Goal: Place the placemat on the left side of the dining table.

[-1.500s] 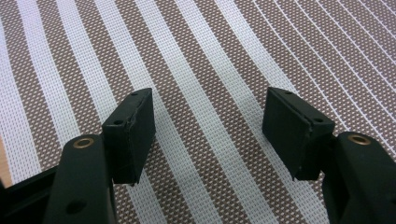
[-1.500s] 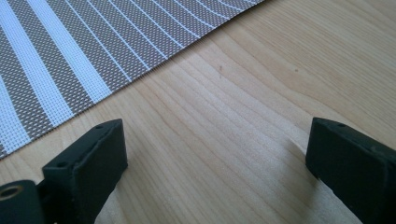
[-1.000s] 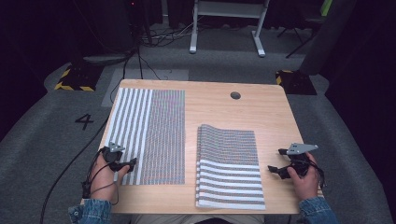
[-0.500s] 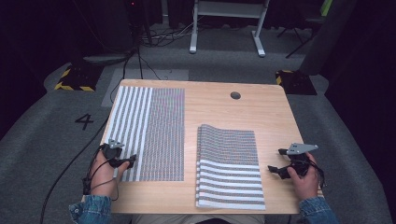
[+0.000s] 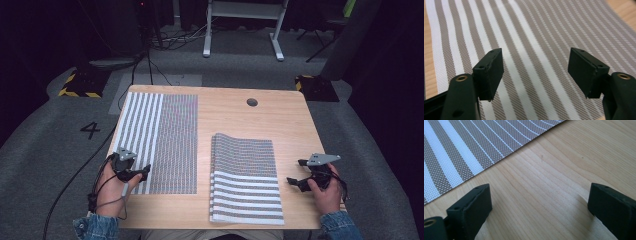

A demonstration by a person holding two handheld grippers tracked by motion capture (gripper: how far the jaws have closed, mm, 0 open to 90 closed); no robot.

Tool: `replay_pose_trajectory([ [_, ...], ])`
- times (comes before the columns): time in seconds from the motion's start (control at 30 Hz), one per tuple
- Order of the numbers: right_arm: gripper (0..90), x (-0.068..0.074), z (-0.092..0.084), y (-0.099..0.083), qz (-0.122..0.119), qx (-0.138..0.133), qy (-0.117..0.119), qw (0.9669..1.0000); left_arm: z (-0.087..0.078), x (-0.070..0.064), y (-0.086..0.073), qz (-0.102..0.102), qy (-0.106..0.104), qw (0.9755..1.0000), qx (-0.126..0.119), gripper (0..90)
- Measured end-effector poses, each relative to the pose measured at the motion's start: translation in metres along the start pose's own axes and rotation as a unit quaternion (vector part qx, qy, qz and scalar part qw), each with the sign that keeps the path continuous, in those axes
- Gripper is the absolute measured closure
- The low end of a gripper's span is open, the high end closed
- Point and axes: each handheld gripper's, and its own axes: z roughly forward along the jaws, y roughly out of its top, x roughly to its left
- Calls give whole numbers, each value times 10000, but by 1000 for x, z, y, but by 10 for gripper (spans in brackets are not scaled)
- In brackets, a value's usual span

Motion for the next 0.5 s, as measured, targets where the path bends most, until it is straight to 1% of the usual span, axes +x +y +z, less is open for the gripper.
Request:
replay_pose_trajectory([
  [0.17,55,0,0,0,-1,-2,1,10000,-17,-20,2,250,-92,9996,-81,283],
  [0.2,55,0,0,0,-1,-2,1,10000,-17,-20,2,250,-92,9996,-81,282],
  [0.27,55,0,0,0,-1,-1,0,10000,-22,-28,2,300,-166,9993,-117,280],
  [0.3,55,0,0,0,1,1,1,10000,-26,-33,3,393,-212,9989,-108,277],
  [0.33,55,0,0,0,4,-1,1,10000,-26,-33,3,393,-212,9989,-108,277],
  [0.37,55,0,0,0,4,-1,1,10000,-28,-36,2,426,-214,9988,-110,277],
  [0.4,55,0,0,0,-3,-2,-2,10000,-32,-42,2,506,-263,9983,-121,276],
  [0.43,55,0,0,0,2,0,1,10000,-33,-44,2,527,-301,9981,-131,276],
  [0.47,55,0,0,0,2,0,1,10000,-33,-44,2,527,-301,9981,-131,276],
  [0.5,55,0,0,0,0,-2,1,10000,-36,-50,2,622,-359,9973,-152,276],
])
